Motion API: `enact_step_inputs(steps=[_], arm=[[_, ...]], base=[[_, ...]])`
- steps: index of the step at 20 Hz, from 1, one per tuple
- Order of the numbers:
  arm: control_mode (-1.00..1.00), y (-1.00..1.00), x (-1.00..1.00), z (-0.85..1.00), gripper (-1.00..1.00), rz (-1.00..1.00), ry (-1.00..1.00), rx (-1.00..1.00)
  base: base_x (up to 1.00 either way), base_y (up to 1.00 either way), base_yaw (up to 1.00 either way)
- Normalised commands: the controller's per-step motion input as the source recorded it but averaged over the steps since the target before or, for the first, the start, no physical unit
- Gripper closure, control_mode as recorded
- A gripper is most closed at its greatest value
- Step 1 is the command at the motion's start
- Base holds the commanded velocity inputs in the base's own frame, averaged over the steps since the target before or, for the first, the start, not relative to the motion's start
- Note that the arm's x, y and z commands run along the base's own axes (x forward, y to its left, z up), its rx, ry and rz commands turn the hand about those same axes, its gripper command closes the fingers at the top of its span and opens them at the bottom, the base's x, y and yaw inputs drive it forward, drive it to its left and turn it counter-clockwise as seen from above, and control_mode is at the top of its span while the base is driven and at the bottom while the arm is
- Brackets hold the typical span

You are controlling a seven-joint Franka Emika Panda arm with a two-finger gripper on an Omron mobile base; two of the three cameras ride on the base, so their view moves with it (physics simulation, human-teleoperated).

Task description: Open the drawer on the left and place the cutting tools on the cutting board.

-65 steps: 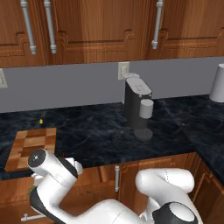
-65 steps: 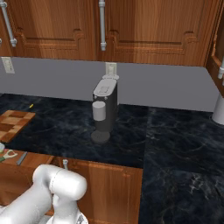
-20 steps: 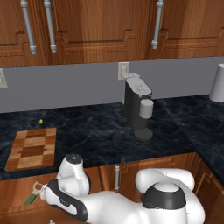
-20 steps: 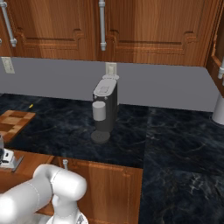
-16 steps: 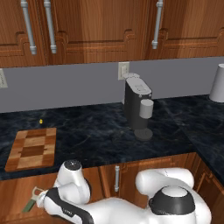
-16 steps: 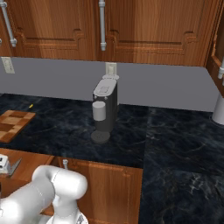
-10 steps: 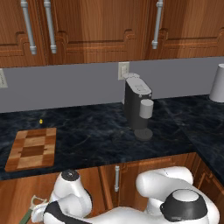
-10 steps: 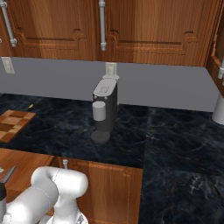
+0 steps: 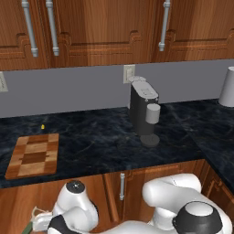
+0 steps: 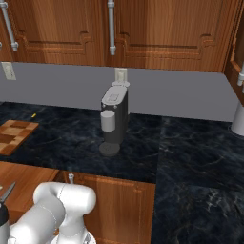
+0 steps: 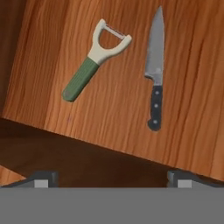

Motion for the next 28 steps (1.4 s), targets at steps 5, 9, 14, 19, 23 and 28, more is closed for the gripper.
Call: enact_step_inputs(steps=[5,9,14,19,23,28], arm=[[-1.0,0.0,0.58,0.26,-1.0,-0.11,0.0,0.0],[-1.0,-0.01,0.41,0.09,-1.0,-0.06,0.02,0.0],[-1.0,0.0,0.03,-0.02,-1.0,0.0,0.03,-0.01],[-1.0,-0.04,0.0,-0.24,-1.0,0.0,0.01,-0.01],[-1.0,-0.18,0.0,-0.4,-1.0,0.0,0.0,-0.05],[-1.0,-0.2,0.0,-0.34,-1.0,0.0,0.0,-0.05]], base=[[0.0,0.0,0.0],[0.0,0.0,0.0],[0.0,0.0,0.0],[0.0,0.0,0.0],[0.0,0.0,0.0],[0.0,0.0,0.0]])
